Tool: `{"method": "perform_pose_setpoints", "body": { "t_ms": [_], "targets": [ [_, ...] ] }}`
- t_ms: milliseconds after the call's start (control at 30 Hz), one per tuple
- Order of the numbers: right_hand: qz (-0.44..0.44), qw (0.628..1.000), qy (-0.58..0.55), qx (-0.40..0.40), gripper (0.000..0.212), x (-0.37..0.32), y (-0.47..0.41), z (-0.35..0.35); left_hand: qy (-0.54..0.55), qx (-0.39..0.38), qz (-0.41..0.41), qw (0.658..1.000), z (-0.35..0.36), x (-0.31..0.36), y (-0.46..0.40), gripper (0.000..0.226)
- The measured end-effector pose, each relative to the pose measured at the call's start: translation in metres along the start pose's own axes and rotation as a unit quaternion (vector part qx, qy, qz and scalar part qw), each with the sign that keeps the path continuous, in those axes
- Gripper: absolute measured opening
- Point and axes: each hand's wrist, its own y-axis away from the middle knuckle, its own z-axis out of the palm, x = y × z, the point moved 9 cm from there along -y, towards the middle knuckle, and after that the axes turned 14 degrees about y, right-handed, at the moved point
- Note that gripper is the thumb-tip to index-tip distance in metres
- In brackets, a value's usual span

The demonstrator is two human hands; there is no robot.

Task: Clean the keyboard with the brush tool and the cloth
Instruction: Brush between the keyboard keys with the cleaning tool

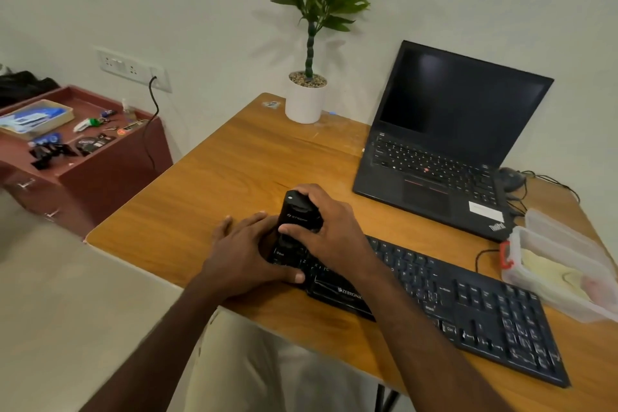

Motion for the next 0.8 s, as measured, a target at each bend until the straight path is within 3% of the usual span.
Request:
{"method": "perform_pose_setpoints", "body": {
  "t_ms": [167,333,533,700,800],
  "targets": [
    [0.023,0.999,-0.014,0.035,0.045,0.005,-0.003,-0.014,-0.008,-0.001,-0.005,1.0,0.001,-0.002,0.001,0.134],
    [0.002,1.0,-0.019,-0.011,0.048,-0.001,0.003,0.002,-0.015,-0.001,0.01,1.0,0.003,0.001,0.002,0.128],
    [0.039,0.994,0.033,-0.094,0.052,0.023,-0.004,-0.023,-0.023,0.001,0.009,1.0,0.004,-0.001,0.002,0.12],
    [0.062,0.997,-0.039,-0.001,0.05,0.015,-0.003,-0.027,-0.028,0.003,0.017,0.999,0.003,0.002,0.002,0.125],
    [0.036,0.998,-0.04,-0.016,0.051,0.011,0.001,-0.008,-0.04,0.003,0.023,0.999,0.004,0.005,0.004,0.128]
  ]
}}
